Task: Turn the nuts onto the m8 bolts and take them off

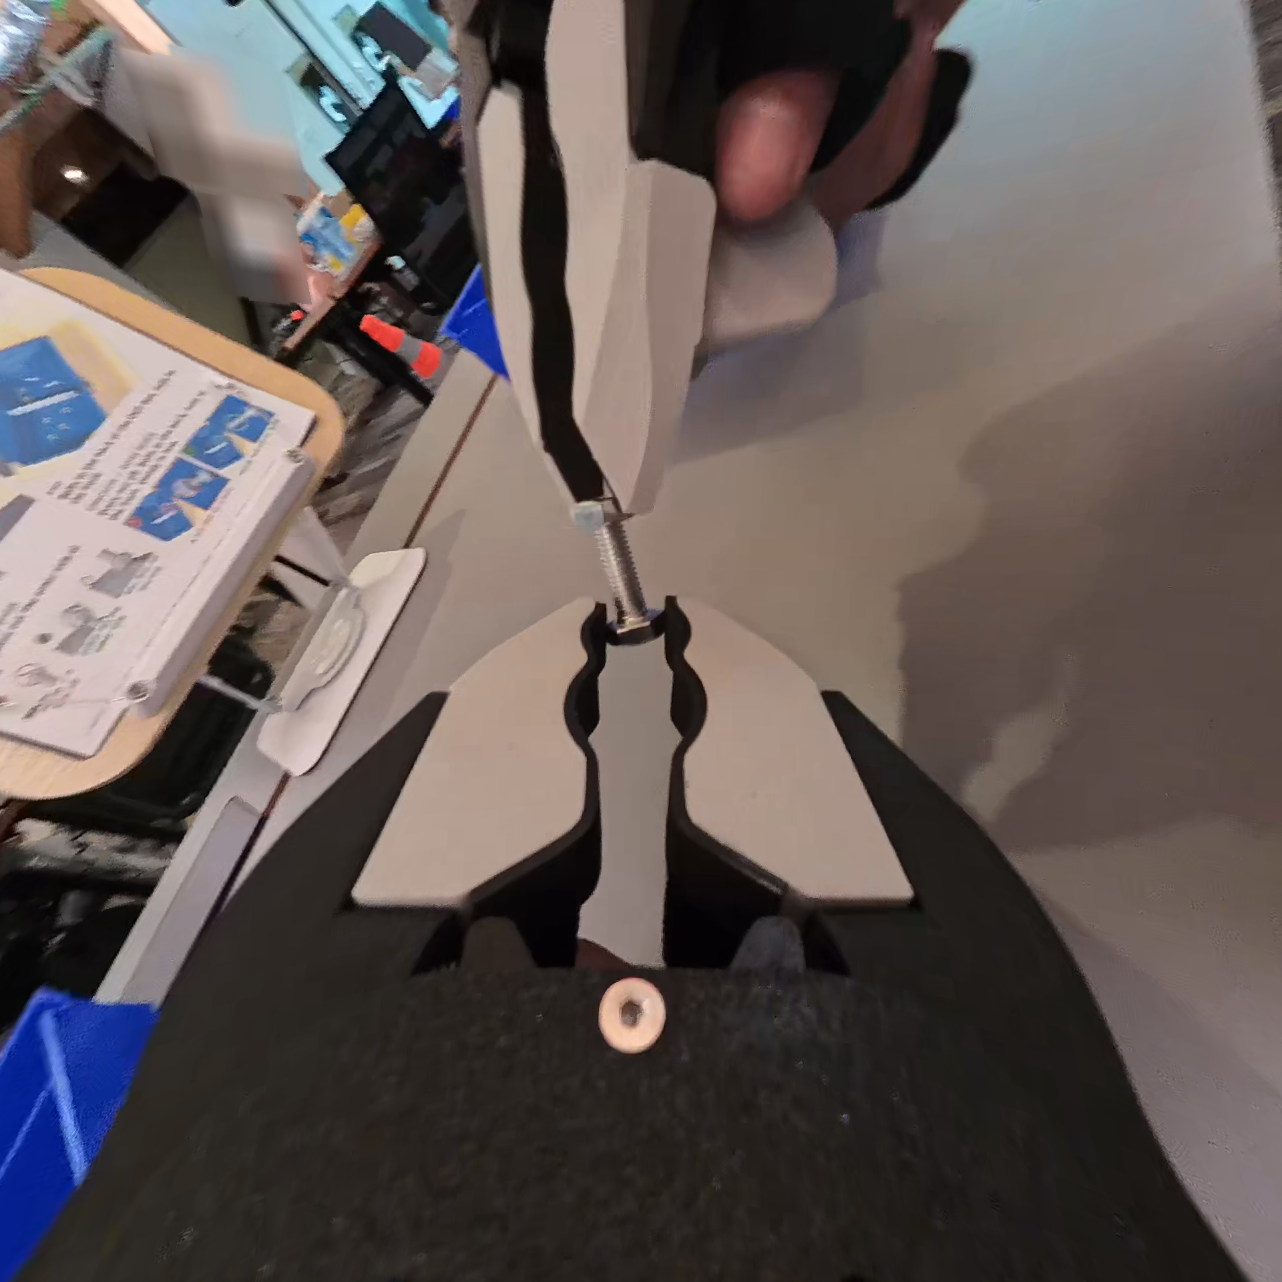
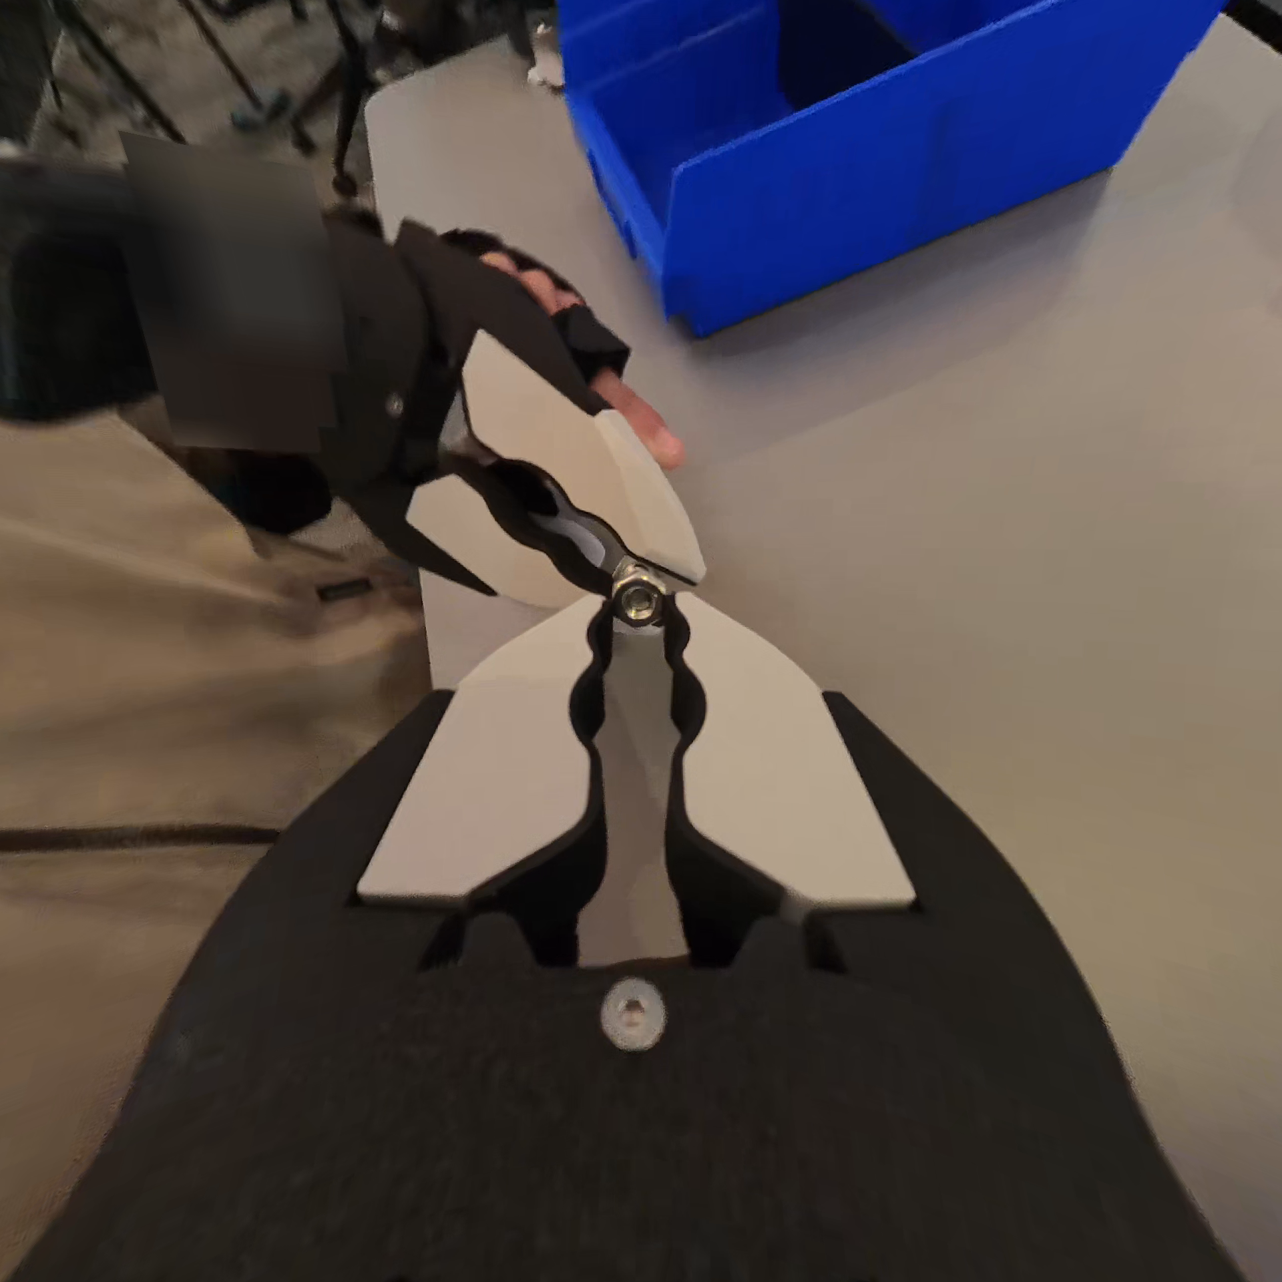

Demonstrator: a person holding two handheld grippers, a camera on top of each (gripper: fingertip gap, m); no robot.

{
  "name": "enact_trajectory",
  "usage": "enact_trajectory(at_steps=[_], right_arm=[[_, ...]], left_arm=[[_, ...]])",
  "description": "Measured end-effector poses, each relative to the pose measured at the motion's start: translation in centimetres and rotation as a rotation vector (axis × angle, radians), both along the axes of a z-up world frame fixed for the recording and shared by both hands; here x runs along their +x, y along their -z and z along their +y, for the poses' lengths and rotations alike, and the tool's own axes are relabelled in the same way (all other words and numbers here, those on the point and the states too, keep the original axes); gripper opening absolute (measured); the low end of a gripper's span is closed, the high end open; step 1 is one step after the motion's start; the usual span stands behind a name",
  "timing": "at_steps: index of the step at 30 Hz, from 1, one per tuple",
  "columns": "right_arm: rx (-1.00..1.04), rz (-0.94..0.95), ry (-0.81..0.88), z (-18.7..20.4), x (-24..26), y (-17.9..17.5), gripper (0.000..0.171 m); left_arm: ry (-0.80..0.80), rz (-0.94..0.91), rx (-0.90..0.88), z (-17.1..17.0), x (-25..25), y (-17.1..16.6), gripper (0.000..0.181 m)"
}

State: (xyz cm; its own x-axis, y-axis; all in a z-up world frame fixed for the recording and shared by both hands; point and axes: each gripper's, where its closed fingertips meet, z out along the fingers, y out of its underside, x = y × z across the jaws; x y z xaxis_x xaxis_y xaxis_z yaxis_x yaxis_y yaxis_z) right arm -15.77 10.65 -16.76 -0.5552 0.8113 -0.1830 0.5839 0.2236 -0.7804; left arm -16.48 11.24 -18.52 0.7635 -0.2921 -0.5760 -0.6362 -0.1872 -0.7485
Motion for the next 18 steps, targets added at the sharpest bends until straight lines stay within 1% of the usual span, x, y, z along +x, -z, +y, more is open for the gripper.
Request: enact_trajectory(at_steps=[2,3,4,6,10,13,15,18], right_arm=[[0.059,0.011,-0.073,-0.1,0.4,0.0,0.014],[0.077,0.031,-0.102,-0.2,0.4,-0.2,0.014],[0.077,0.027,-0.105,-0.1,0.3,-0.4,0.014],[0.030,0.016,-0.088,-0.1,0.1,-0.9,0.014],[-0.124,-0.037,0.029,0.5,-0.7,-0.8,0.014],[-0.230,-0.116,0.161,1.3,-1.2,0.3,0.014],[-0.308,-0.175,0.219,1.3,-1.3,0.9,0.014],[-0.326,-0.198,0.245,1.3,-1.2,1.6,0.014]], left_arm=[[0.077,-0.078,-0.060,-0.4,0.7,0.2,0.016],[0.102,-0.104,-0.062,-0.5,0.8,0.0,0.016],[0.106,-0.107,-0.057,-0.4,0.7,-0.2,0.016],[0.062,-0.031,-0.023,0.0,0.2,-0.5,0.016],[-0.077,0.124,0.058,0.8,-1.1,-0.6,0.016],[-0.162,0.240,0.072,1.2,-1.6,0.1,0.016],[-0.212,0.310,0.061,1.3,-2.2,0.8,0.016],[-0.222,0.295,0.045,1.5,-2.1,1.6,0.016]])
